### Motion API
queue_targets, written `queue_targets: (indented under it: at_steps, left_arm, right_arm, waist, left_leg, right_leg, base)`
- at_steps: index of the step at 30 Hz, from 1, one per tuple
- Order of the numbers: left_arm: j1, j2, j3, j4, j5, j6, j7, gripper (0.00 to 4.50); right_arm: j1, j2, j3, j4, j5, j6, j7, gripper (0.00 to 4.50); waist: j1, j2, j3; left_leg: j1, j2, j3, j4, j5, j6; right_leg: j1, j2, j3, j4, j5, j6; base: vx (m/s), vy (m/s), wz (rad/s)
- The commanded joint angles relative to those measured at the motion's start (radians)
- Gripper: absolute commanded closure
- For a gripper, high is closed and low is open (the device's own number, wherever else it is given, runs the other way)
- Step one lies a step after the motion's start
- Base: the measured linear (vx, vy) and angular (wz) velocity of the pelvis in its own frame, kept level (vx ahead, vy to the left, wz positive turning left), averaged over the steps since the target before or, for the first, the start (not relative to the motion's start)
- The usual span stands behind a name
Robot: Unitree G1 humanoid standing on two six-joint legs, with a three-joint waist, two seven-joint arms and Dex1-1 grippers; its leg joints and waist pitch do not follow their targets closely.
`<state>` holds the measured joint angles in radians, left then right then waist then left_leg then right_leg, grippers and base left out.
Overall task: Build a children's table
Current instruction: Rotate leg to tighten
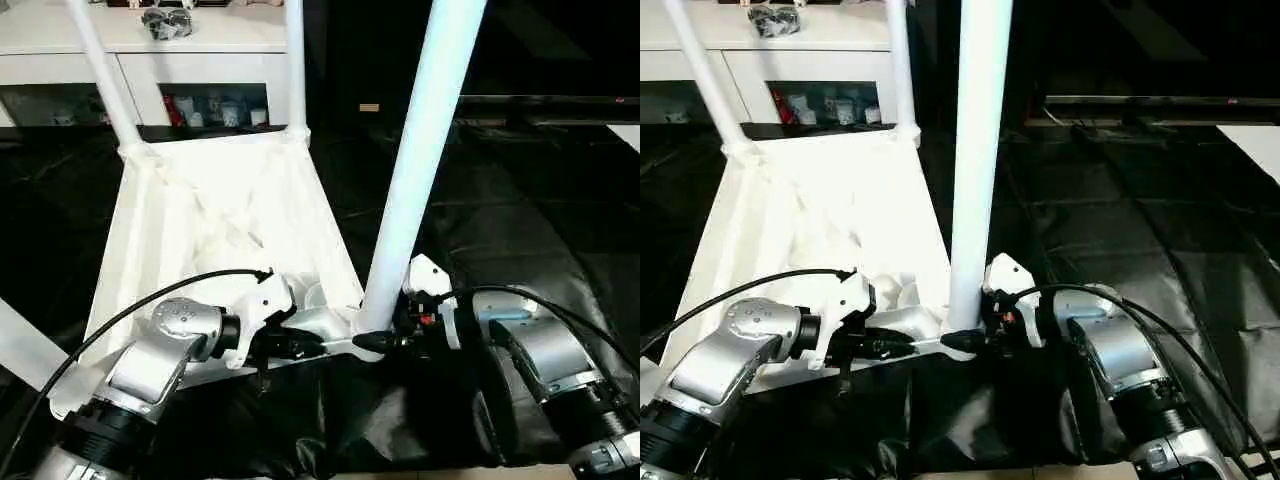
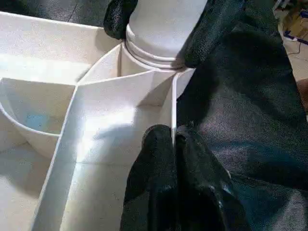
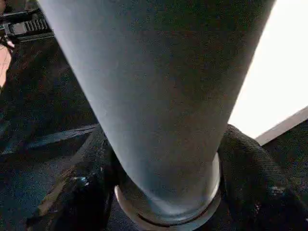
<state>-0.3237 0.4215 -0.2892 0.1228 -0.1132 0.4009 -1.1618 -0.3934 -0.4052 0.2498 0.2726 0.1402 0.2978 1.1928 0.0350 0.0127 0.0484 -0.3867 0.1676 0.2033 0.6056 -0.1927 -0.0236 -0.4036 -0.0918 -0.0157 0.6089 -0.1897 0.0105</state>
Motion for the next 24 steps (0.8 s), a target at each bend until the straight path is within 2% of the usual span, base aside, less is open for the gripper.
queue_targets:
  at_steps: [1, 4, 6, 7, 8, 9, 11, 13, 14, 15, 17, 18, 21, 23, 24]
  left_arm:
    - [-0.024, -0.035, -0.007, -0.05, -0.031, -0.025, 0.01, 4.5]
    - [-0.027, -0.056, -0.005, -0.048, -0.026, -0.023, 0.046, 4.5]
    - [-0.028, -0.072, -0.003, -0.049, -0.027, -0.017, 0.067, 4.5]
    - [-0.032, -0.107, -0.003, -0.042, -0.009, -0.014, 0.126, 4.5]
    - [-0.033, -0.125, -0.006, -0.04, 0.003, -0.013, 0.155, 4.5]
    - [-0.036, -0.147, -0.007, -0.034, 0.017, -0.01, 0.194, 4.5]
    - [-0.039, -0.163, -0.006, -0.027, 0.028, -0.006, 0.224, 4.5]
    - [-0.057, -0.222, -0.005, -0.001, 0.049, 0.006, 0.309, 4.5]
    - [-0.07, -0.261, -0.01, 0.016, 0.063, 0.01, 0.359, 4.5]
    - [-0.074, -0.274, -0.013, 0.022, 0.068, 0.009, 0.375, 4.5]
    - [-0.078, -0.289, -0.03, 0.025, 0.081, 0.008, 0.39, 4.5]
    - [-0.077, -0.295, -0.04, 0.024, 0.091, 0.007, 0.39, 4.5]
    - [-0.076, -0.295, -0.058, 0.02, 0.114, -0.005, 0.383, 4.5]
    - [-0.072, -0.286, -0.055, 0.015, 0.111, -0.005, 0.376, 4.5]
    - [-0.07, -0.285, -0.051, 0.014, 0.11, -0.004, 0.376, 4.5]
  right_arm:
    - [0.017, 0.045, 0.05, -0.029, 0.025, 0.001, 0.012, 1.84]
    - [0.027, 0.074, 0.032, -0.011, 0.027, -0.005, -0.036, 1.87]
    - [0.028, 0.102, 0.016, 0.006, 0.023, -0.018, -0.086, 1.88]
    - [0.021, 0.156, -0.014, 0.04, 0.014, -0.028, -0.182, 1.88]
    - [0.015, 0.188, -0.032, 0.059, 0.015, -0.022, -0.234, 1.88]
    - [0.005, 0.224, -0.052, 0.084, 0.014, -0.014, -0.298, 1.88]
    - [-0.003, 0.246, -0.064, 0.102, 0.008, -0.009, -0.34, 1.89]
    - [-0.035, 0.316, -0.087, 0.175, -0.027, -0.029, -0.491, 1.89]
    - [-0.061, 0.361, -0.096, 0.224, -0.058, -0.043, -0.601, 1.89]
    - [-0.071, 0.376, -0.097, 0.24, -0.07, -0.049, -0.641, 1.89]
    - [-0.086, 0.408, -0.104, 0.262, -0.084, -0.048, -0.692, 1.89]
    - [-0.094, 0.425, -0.109, 0.271, -0.086, -0.048, -0.708, 1.89]
    - [-0.093, 0.446, -0.089, 0.254, -0.086, -0.094, -0.667, 1.89]
    - [-0.088, 0.442, -0.094, 0.243, -0.07, -0.091, -0.638, 1.33]
    - [-0.088, 0.441, -0.098, 0.245, -0.065, -0.092, -0.632, 1.33]
  waist:
    - [-0.006, -0.006, -0.059]
    - [-0.007, -0.007, -0.057]
    - [-0.01, -0.007, -0.057]
    - [-0.01, -0.007, -0.056]
    - [-0.018, -0.007, -0.054]
    - [-0.021, -0.008, -0.055]
    - [-0.035, -0.009, -0.054]
    - [-0.045, -0.008, -0.054]
    - [-0.055, -0.009, -0.052]
    - [-0.06, -0.009, -0.054]
    - [-0.062, -0.01, -0.057]
    - [-0.06, -0.009, -0.057]
    - [-0.057, -0.011, -0.06]
    - [-0.055, -0.009, -0.059]
    - [-0.055, -0.007, -0.059]
  left_leg:
    - [0.025, 0.058, -0.025, -0.079, -0.209, 0.042]
    - [0.025, 0.058, -0.026, -0.082, -0.227, 0.034]
    - [0.025, 0.057, -0.028, -0.083, -0.257, 0.016]
    - [0.026, 0.058, -0.029, -0.085, -0.26, 0.011]
    - [0.023, 0.057, -0.028, -0.086, -0.268, 0.001]
    - [0.021, 0.056, -0.033, -0.088, -0.283, -0.013]
    - [0.021, 0.055, -0.034, -0.089, -0.305, -0.02]
    - [0.019, 0.053, -0.035, -0.089, -0.313, -0.021]
    - [0.018, 0.053, -0.034, -0.089, -0.32, -0.028]
    - [0.018, 0.049, -0.039, -0.087, -0.327, -0.038]
    - [0.011, 0.05, -0.039, -0.088, -0.306, -0.028]
    - [0.016, 0.05, -0.036, -0.086, -0.31, -0.017]
    - [0.015, 0.05, -0.032, -0.083, -0.279, 0.006]
    - [0.015, 0.051, -0.032, -0.084, -0.267, 0.013]
    - [0.014, 0.051, -0.032, -0.084, -0.259, 0.019]
  right_leg:
    - [0.035, -0.041, 0.026, -0.069, -0.166, -0.255]
    - [0.034, -0.041, 0.027, -0.071, -0.196, -0.249]
    - [0.032, -0.042, 0.027, -0.075, -0.247, -0.235]
    - [0.031, -0.042, 0.026, -0.077, -0.257, -0.231]
    - [0.028, -0.042, 0.029, -0.078, -0.27, -0.227]
    - [0.032, -0.044, 0.025, -0.08, -0.301, -0.215]
    - [0.028, -0.041, 0.025, -0.083, -0.321, -0.205]
    - [0.027, -0.041, 0.024, -0.085, -0.333, -0.198]
    - [0.021, -0.041, 0.025, -0.086, -0.347, -0.199]
    - [0.025, -0.043, 0.023, -0.087, -0.381, -0.189]
    - [0.03, -0.043, 0.023, -0.087, -0.351, -0.18]
    - [0.025, -0.04, 0.025, -0.089, -0.332, -0.183]
    - [0.029, -0.04, 0.025, -0.084, -0.267, -0.202]
    - [0.03, -0.039, 0.025, -0.082, -0.248, -0.208]
    - [0.031, -0.038, 0.024, -0.08, -0.227, -0.217]
  base:
    - [0.0, 0.0, 0.0]
    - [0.0, 0.0, 0.0]
    - [0.0, 0.0, 0.0]
    - [0.0, 0.0, 0.0]
    - [0.0, 0.0, 0.0]
    - [0.0, 0.0, 0.0]
    - [0.0, 0.0, 0.0]
    - [0.0, 0.0, 0.0]
    - [0.0, 0.0, 0.0]
    - [0.0, 0.0, 0.0]
    - [0.0, 0.0, 0.0]
    - [0.0, 0.0, 0.0]
    - [0.0, 0.0, 0.0]
    - [0.0, 0.0, 0.0]
    - [0.0, 0.0, 0.0]
